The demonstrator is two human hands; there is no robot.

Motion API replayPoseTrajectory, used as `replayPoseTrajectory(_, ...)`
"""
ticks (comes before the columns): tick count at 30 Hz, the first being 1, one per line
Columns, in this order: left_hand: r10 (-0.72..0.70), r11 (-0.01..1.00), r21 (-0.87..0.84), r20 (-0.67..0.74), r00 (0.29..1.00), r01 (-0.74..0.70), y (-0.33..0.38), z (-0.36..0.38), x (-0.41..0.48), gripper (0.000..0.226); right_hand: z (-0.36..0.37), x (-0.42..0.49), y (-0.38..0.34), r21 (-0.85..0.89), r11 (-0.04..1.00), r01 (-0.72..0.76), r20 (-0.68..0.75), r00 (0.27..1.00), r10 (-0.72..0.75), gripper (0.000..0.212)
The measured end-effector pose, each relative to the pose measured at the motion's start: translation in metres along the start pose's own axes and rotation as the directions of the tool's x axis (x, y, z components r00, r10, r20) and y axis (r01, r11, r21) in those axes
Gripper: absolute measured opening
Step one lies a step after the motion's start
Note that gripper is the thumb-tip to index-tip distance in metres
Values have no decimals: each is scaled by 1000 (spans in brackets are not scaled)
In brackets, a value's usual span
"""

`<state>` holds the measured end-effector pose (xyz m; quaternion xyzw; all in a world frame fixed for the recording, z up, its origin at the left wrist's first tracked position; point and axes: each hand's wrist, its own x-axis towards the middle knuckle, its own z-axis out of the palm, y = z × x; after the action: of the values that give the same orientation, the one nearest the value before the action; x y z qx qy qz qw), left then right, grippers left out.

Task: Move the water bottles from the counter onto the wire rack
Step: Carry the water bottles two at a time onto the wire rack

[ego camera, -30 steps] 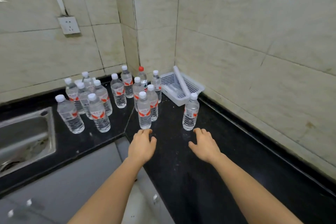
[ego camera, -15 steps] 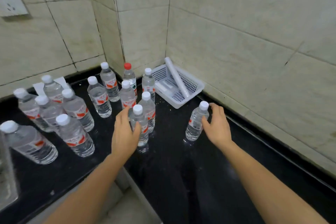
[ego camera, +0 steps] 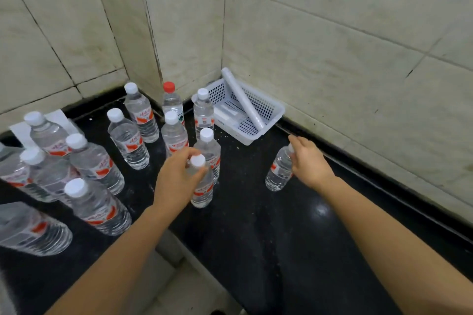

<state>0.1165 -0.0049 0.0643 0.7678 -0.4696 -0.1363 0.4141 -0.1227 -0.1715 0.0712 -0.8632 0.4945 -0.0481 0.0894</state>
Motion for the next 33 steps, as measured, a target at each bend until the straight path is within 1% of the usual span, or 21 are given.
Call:
replayPoseTrajectory(3,20,997,71,87,996,-26,7,-4,6,24,-4,-9,-1,-81,997,10,65,998,-5,58)
replayPoseTrajectory(5,55,989,128,166,985,-77,13,-6,9,17,-5,-18,-3,-168,984,60,107,993,-43,45)
replayPoseTrajectory(7,85,980,160,218,972,-122,17,-7,10,12,-4,-31,-2,-203,976,84,130,990,-58,32)
replayPoseTrajectory(10,134,964,189,257,957,-186,20,-1,7,18,-9,-54,5,-113,993,29,114,993,-16,31)
replayPoseTrajectory(13,183,945,210,294,938,-251,31,12,-6,19,-26,-78,18,3,996,-89,65,994,88,25)
replayPoseTrajectory(15,221,929,217,321,921,-299,48,21,-16,19,-40,-99,27,52,986,-158,56,986,155,27)
replayPoseTrajectory(18,299,920,133,368,880,-368,84,36,-37,16,-61,-142,44,114,958,-262,47,965,258,33)
replayPoseTrajectory(22,407,891,3,436,803,-453,145,65,-87,14,-87,-224,78,177,901,-395,26,917,397,44)
replayPoseTrajectory(27,552,822,-164,467,691,-546,234,112,-178,14,-124,-347,125,285,829,-481,-65,853,517,36)
replayPoseTrajectory(31,605,793,-297,487,629,-532,309,146,-262,15,-152,-447,170,341,787,-513,-197,780,594,36)
replayPoseTrajectory(33,618,785,-352,500,607,-509,347,160,-301,15,-168,-494,191,344,769,-539,-248,738,628,40)
